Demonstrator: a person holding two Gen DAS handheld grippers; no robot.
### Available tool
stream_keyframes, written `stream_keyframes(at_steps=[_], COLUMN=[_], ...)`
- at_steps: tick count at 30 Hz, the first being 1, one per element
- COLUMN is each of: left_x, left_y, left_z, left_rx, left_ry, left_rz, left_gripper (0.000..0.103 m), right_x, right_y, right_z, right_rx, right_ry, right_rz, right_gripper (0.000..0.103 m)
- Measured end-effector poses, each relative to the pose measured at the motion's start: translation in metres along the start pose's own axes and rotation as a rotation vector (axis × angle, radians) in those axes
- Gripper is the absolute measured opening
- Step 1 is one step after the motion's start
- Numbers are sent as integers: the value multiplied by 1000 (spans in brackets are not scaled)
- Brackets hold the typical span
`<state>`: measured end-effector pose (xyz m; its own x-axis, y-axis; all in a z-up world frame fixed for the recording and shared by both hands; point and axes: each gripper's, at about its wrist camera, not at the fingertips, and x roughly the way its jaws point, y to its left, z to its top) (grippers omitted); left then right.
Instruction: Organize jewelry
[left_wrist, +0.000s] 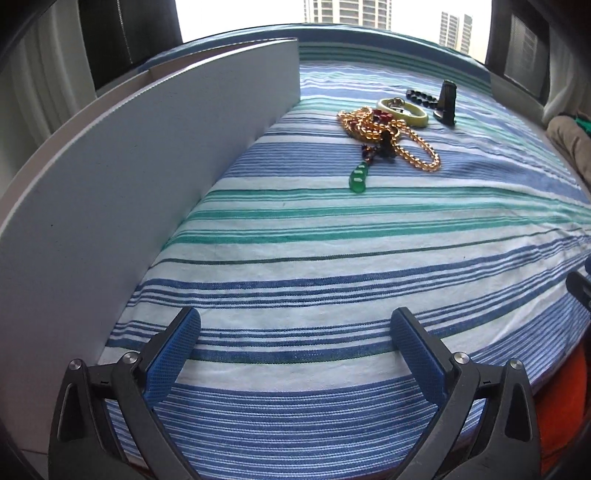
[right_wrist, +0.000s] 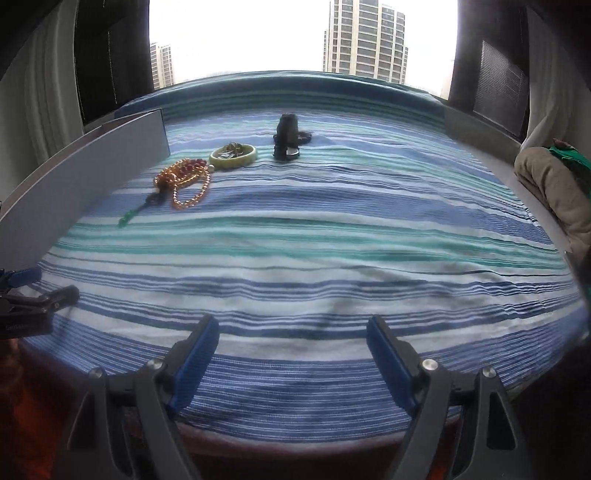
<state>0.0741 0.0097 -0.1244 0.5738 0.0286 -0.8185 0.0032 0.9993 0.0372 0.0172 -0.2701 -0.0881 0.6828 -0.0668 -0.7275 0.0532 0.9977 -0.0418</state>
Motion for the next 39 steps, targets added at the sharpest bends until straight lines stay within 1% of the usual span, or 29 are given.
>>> stream_keyframes(at_steps=[2, 6, 10, 20, 34, 39], left_x=[4, 5, 6, 7, 6, 6], left_y=[3, 4, 4, 3, 3, 3], left_z=[1, 2, 4, 5, 5, 5], left_rx=[-22, -5, -8, 27, 35, 36], left_ry=[18, 26, 53, 73, 80, 81], left_rz=[-27, -46, -42, -62, -68, -68], left_gripper=[103, 103, 103, 103, 103, 103], right_x=[1, 5, 3, -2, -4, -8], right_y=[2, 10, 15, 14, 14, 13], right_z=[1, 1, -1, -1, -2, -1], right_rx=[-2, -14, -19, -10, -2, 5], right_ry=[-8, 3, 0, -19, -32, -51], right_rz=[6, 28, 38, 34, 36, 31], right_gripper=[83, 83, 83, 84, 83, 83])
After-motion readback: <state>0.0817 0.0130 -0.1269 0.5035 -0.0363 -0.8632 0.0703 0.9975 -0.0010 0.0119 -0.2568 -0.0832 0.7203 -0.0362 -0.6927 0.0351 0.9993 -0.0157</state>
